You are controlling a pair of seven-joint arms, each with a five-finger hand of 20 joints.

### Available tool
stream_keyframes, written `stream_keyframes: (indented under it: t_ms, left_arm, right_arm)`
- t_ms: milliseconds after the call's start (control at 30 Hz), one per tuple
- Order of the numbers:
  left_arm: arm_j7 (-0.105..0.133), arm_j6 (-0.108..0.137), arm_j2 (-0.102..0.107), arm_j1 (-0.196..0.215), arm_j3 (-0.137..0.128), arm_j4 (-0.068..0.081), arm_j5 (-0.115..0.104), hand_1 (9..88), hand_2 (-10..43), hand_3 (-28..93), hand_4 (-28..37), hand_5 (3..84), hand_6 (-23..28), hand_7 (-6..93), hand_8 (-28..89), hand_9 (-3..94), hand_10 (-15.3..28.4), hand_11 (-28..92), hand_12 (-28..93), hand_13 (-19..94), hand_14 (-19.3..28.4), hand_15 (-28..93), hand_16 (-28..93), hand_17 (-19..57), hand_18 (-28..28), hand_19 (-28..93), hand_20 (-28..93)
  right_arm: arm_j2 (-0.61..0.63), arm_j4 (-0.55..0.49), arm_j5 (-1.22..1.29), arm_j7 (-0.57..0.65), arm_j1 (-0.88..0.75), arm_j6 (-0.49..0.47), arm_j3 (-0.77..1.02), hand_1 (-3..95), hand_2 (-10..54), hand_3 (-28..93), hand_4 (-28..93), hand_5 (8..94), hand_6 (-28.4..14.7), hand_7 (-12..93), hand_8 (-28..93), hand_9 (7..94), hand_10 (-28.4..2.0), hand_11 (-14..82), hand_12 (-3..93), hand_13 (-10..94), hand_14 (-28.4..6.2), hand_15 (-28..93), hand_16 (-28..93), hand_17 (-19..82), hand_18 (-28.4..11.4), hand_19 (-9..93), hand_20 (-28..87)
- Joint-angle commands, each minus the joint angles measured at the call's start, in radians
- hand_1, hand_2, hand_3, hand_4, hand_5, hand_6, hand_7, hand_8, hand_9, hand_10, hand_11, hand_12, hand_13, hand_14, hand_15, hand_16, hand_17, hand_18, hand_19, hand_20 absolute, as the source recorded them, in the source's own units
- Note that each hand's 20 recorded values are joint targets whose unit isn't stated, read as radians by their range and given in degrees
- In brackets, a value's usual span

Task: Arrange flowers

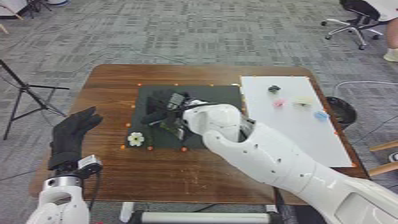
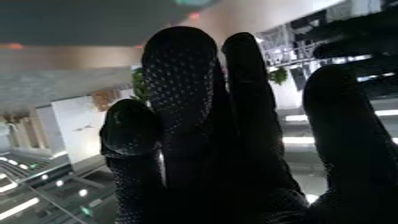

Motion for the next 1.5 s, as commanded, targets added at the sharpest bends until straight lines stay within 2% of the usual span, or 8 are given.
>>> stream_keyframes:
  t_ms: [33, 200, 433, 733, 1033, 1233, 1333, 1500]
  left_arm:
    - [0.003, -0.008, -0.011, 0.002, 0.003, -0.003, -0.001, 20.4, 6.5, 71, -28.3, 53.6, 1.4, 16.3, -7, 55.8, 14.3, 22, 15, 48, 17.6, 18, 2, 11.0, 11.4, 7, 21]
    - [0.008, -0.002, -0.014, 0.011, -0.001, -0.005, -0.007, 20.5, 6.4, 71, -28.3, 53.6, 1.3, 16.3, -7, 55.8, 14.3, 22, 15, 48, 17.6, 18, 2, 11.0, 11.4, 7, 21]
    - [0.006, -0.011, -0.013, -0.005, 0.008, 0.003, -0.002, 20.5, 6.5, 71, -28.3, 53.6, 1.5, 16.2, -7, 55.9, 14.3, 22, 15, 48, 17.6, 18, 2, 11.0, 11.4, 7, 21]
    - [0.001, -0.012, -0.016, 0.0, 0.008, 0.002, -0.002, 20.4, 6.4, 71, -28.3, 53.7, 1.4, 16.3, -7, 55.8, 14.2, 22, 15, 48, 17.6, 18, 2, 11.0, 11.4, 7, 21]
    - [-0.003, -0.016, -0.016, 0.002, 0.005, 0.0, -0.001, 20.4, 6.4, 71, -28.3, 53.7, 1.4, 16.3, -7, 55.8, 14.2, 22, 15, 48, 17.5, 18, 2, 11.0, 11.3, 7, 21]
    - [-0.009, -0.003, -0.01, 0.008, 0.004, -0.006, -0.003, 20.4, 6.4, 71, -28.3, 53.7, 1.5, 16.3, -7, 55.8, 14.3, 22, 15, 48, 17.6, 18, 2, 11.0, 11.4, 7, 21]
    - [-0.015, -0.005, -0.01, 0.001, 0.005, -0.005, 0.006, 20.5, 6.4, 71, -28.3, 53.6, 1.5, 16.1, -7, 55.8, 14.3, 22, 15, 48, 17.6, 18, 2, 11.0, 11.4, 7, 21]
    - [-0.01, 0.0, -0.01, 0.022, -0.007, -0.014, 0.011, 23.0, 4.0, 72, -28.1, 53.6, 1.4, 16.3, -7, 55.8, 14.2, 22, 15, 48, 17.5, 18, 2, 11.0, 11.4, 7, 21]
  right_arm:
    - [-0.031, 0.036, -0.038, -0.001, -0.034, -0.057, 0.035, 31.9, 10.6, 50, -12, 67.3, 1.3, 14, -9, 69.7, -10.3, 9.4, 9.0, 86, -6.9, 45, 31, 48, -18.2, 87, 48]
    - [-0.05, 0.057, -0.056, -0.013, -0.046, -0.063, 0.049, 32.2, 10.8, 49, -12, 69.3, 1.5, 14, -9, 71.9, -10.5, 9.6, 9.1, 86, -6.9, 45, 32, 48, -18.2, 87, 48]
    - [-0.072, 0.078, -0.063, -0.015, -0.04, -0.051, 0.06, 32.1, 11.1, 49, -12, 66.6, 1.1, 13, -9, 68.5, -10.3, 8.8, 8.9, 86, -6.9, 45, 32, 48, -18.3, 88, 48]
    - [-0.079, 0.083, -0.043, -0.01, -0.037, -0.023, 0.066, 32.0, 11.2, 50, -12, 62.8, 0.6, 12, -9, 65.0, -9.8, 8.5, 8.5, 85, -6.8, 45, 32, 48, -18.1, 87, 48]
    - [-0.047, 0.048, 0.013, -0.008, -0.032, -0.075, 0.08, 32.0, 11.7, 50, -12, 59.7, 0.1, 12, -9, 61.8, -9.4, 7.9, 7.8, 84, -7.3, 45, 31, 47, -17.8, 87, 48]
    - [0.17, -0.177, 0.181, 0.015, 0.027, 0.029, 0.104, 32.0, 10.4, 51, -12, 60.9, 0.1, 12, -9, 63.1, -10.6, 8.5, 8.3, 81, -9.1, 43, 31, 44, -19.0, 83, 47]
    - [0.31, -0.302, 0.201, 0.048, -0.016, 0.163, 0.188, 31.9, 7.6, 53, -12, 61.2, -0.4, 13, -8, 62.9, -12.0, 8.5, 9.5, 75, -11.3, 40, 30, 39, -20.0, 77, 48]
    - [0.516, -0.416, 0.137, 0.088, -0.171, 0.4, 0.374, 32.5, -2.9, 61, -12, 60.1, -1.4, 14, -7, 62.2, -13.9, 9.2, 14.6, 65, -12.8, 38, 30, 32, -20.0, 66, 50]
